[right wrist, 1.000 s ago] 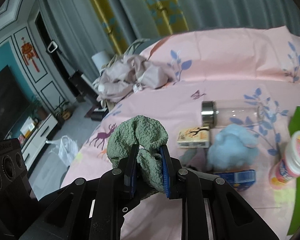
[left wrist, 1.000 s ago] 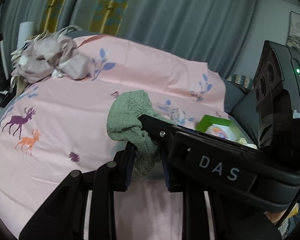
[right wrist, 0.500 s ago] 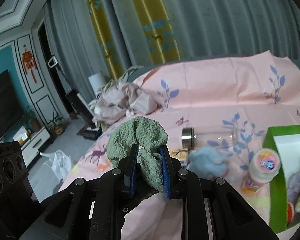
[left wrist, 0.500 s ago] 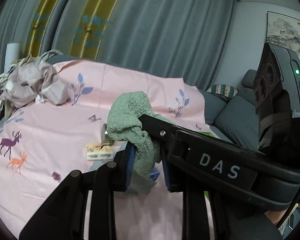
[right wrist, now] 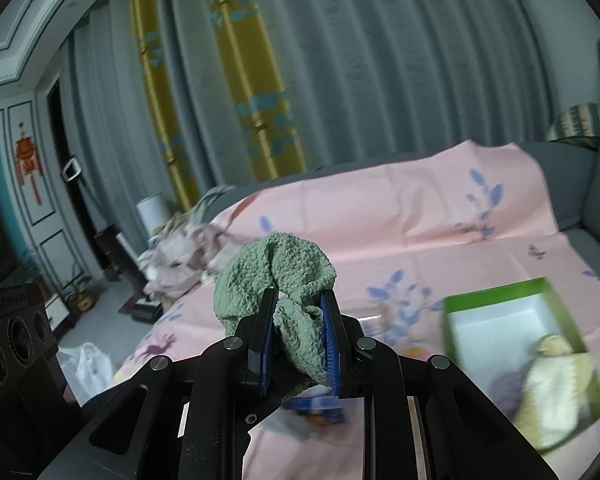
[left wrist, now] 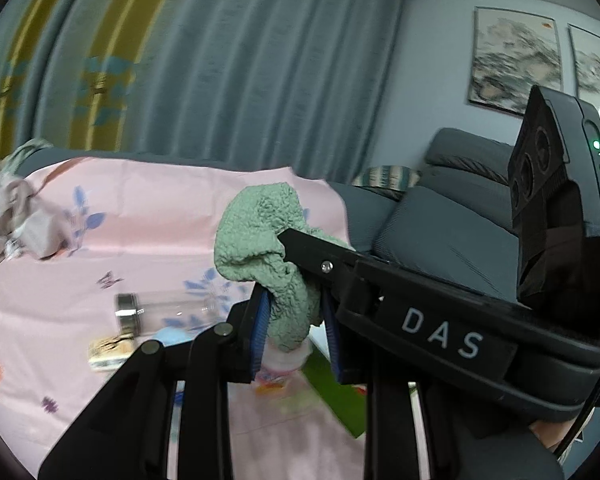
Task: Organize soft objects
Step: 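Carry the green cloth in the right gripper over the green box, then lower the green cloth into the box and open the right gripper, then move the right tool back to the grey knit cloth, then close the right gripper on the grey knit cloth, then lift the grey knit cloth with the right gripper over the green box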
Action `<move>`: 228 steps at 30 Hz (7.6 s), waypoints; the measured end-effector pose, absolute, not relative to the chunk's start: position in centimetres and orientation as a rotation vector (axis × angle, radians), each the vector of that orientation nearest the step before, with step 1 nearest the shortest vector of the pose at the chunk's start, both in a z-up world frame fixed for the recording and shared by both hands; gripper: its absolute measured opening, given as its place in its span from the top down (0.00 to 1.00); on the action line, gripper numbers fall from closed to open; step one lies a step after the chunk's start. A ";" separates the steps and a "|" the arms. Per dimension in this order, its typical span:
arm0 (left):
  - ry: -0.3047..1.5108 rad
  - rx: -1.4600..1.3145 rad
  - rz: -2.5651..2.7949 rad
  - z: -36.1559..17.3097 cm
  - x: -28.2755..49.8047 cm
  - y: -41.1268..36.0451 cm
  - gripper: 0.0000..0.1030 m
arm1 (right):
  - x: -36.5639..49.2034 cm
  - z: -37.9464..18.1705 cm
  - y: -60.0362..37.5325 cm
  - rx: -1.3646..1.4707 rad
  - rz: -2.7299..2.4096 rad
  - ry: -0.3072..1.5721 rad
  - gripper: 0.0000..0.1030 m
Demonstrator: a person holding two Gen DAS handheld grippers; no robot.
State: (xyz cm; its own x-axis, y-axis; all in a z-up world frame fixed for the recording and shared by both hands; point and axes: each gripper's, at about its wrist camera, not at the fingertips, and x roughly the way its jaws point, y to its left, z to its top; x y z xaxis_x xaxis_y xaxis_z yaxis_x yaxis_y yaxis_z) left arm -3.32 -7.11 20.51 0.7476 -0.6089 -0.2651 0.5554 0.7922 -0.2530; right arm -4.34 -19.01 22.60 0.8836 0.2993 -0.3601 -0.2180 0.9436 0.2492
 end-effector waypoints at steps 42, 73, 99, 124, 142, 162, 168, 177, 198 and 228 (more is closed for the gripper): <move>0.726 -0.008 -0.870 14.7 2.3 -26.6 0.78 | -1.2 13.8 -38.7 0.655 -0.113 0.659 0.77; 0.858 -0.074 -0.852 12.6 3.7 -27.2 0.41 | -1.2 12.5 -40.9 0.710 -0.199 0.716 0.68; 0.671 0.052 -0.492 17.8 -2.2 -15.0 0.01 | -3.2 18.5 -35.6 0.543 -0.100 0.551 0.09; 0.879 -0.348 -0.021 8.7 -1.2 10.3 0.02 | 0.4 16.6 -12.7 0.198 0.332 0.787 0.04; 0.883 -0.379 0.038 8.3 -1.4 13.2 0.03 | 3.7 7.3 -4.9 -0.109 0.405 0.985 0.87; 0.914 -0.430 0.062 7.9 -1.8 15.5 0.03 | 0.6 6.5 -1.6 0.003 0.645 1.090 0.88; 0.977 -0.389 0.053 6.8 -1.4 15.0 0.03 | 3.8 1.6 -1.2 0.058 0.534 1.199 0.88; 1.055 -0.419 -0.080 5.8 -1.6 14.2 0.04 | 2.2 7.8 -5.6 0.068 0.416 1.068 0.26; 1.193 -0.403 -0.235 2.2 -0.7 8.8 0.72 | 2.2 1.2 -3.2 0.234 0.541 1.242 0.26; 0.544 -0.099 -0.511 19.9 -2.3 -7.1 0.83 | -3.2 20.2 -19.9 0.310 0.446 0.560 0.63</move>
